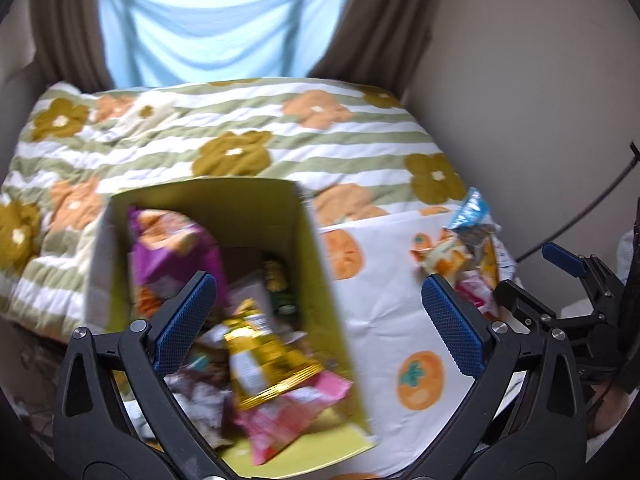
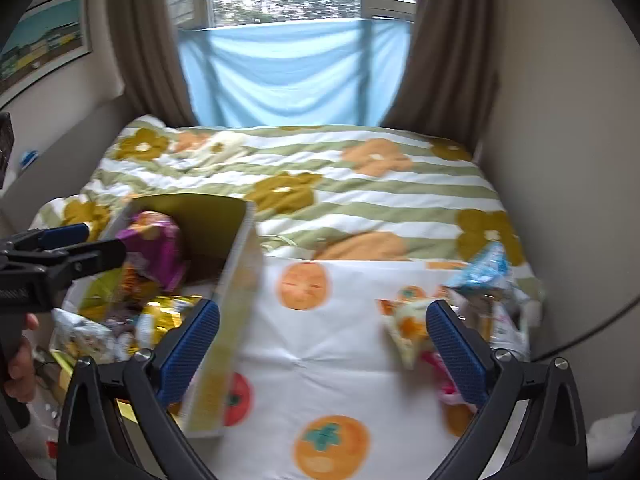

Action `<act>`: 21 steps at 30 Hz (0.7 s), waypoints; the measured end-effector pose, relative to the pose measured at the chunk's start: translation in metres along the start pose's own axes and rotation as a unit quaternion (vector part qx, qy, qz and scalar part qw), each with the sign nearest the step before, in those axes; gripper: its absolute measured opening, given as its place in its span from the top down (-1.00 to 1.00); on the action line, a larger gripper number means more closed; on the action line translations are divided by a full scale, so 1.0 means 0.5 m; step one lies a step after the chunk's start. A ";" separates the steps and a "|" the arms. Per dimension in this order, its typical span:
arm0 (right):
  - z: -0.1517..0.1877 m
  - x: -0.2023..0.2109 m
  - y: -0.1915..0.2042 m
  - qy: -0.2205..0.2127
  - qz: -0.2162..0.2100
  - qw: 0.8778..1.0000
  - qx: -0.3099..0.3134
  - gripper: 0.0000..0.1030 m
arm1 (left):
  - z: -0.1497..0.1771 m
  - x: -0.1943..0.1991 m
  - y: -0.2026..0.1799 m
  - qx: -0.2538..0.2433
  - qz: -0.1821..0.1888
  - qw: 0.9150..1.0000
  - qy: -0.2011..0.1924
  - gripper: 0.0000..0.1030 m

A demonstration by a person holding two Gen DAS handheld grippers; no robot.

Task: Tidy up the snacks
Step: 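Move both tools back to the remaining snacks on the sheet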

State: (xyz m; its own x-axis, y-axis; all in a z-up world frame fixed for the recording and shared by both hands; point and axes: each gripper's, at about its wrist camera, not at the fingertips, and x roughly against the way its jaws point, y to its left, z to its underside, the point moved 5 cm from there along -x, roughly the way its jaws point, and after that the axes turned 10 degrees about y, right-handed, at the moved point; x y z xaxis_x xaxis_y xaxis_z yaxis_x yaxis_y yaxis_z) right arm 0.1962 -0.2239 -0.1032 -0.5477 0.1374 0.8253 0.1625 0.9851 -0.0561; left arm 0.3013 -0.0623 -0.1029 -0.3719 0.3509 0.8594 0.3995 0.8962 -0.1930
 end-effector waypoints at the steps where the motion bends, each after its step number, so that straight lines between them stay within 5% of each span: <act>1: 0.004 -0.004 -0.030 0.010 0.011 1.000 -0.010 -0.99 | -0.010 -0.009 -0.025 -0.010 0.002 1.000 0.003 -0.98; 10: 0.053 -0.054 -0.236 0.060 0.078 0.994 -0.053 -0.99 | -0.103 -0.153 -0.266 -0.113 0.036 0.991 0.065 -0.98; 21: 0.105 -0.182 -0.330 0.098 0.078 0.985 -0.115 -0.99 | -0.107 -0.411 -0.417 -0.231 0.018 0.958 0.171 -0.98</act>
State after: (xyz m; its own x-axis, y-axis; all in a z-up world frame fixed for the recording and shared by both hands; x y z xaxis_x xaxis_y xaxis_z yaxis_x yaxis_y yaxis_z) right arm 0.1763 -0.3934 -0.1985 -0.3366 0.2399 0.9106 0.4259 0.9012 -0.0800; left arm 0.3391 -0.3358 -0.2139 -0.0857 0.1987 0.9763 0.7646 0.6413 -0.0634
